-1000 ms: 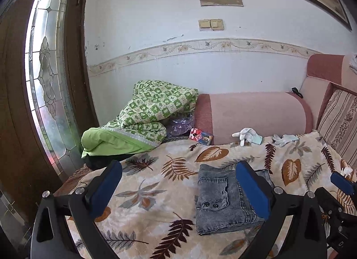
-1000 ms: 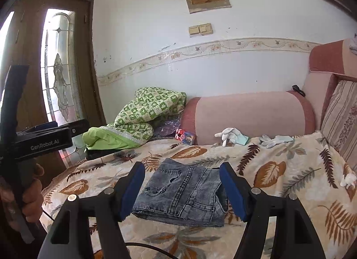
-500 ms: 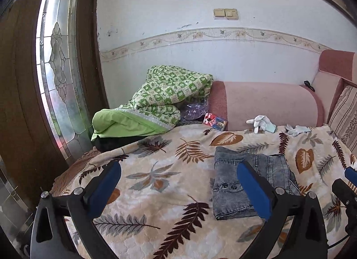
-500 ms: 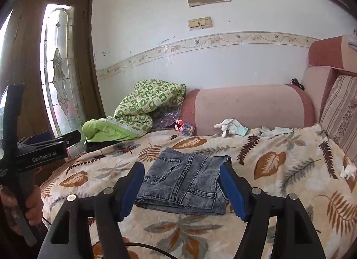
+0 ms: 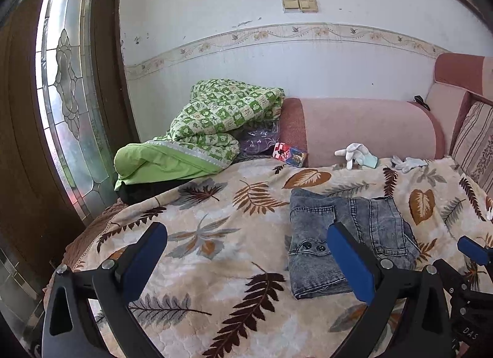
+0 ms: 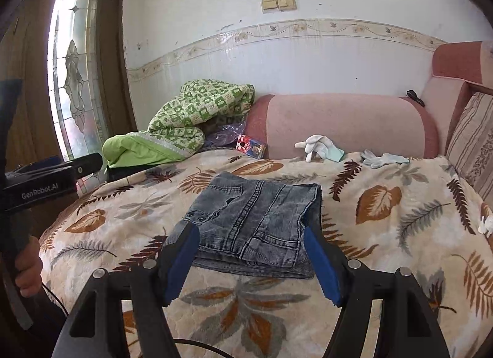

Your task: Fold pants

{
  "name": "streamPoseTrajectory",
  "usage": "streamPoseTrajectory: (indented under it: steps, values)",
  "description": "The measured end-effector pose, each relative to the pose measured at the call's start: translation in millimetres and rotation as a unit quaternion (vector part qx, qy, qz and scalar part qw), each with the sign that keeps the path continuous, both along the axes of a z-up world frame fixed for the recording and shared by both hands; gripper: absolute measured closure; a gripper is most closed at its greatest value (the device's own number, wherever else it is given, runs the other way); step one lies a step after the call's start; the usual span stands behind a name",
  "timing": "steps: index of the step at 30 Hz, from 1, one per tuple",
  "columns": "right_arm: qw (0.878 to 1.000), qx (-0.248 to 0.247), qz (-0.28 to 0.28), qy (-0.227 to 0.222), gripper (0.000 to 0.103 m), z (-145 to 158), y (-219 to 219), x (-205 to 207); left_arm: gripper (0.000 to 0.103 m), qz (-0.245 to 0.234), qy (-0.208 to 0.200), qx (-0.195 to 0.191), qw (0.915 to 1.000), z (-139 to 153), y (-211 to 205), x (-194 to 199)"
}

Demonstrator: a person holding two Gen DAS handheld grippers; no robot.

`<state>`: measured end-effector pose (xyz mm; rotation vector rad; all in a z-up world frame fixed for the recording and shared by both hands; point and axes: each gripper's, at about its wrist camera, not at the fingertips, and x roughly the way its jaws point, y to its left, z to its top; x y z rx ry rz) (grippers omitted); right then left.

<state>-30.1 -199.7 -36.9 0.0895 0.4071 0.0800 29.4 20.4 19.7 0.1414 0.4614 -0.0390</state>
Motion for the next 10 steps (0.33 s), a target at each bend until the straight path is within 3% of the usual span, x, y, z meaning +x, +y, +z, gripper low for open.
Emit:
streamPoseTrajectory:
  steps: [10]
  values:
    - [1.0, -0.001, 0.01, 0.017, 0.03, -13, -2, 12, 0.0, -0.025, 0.011, -0.006, 0.9996, -11, -6, 6]
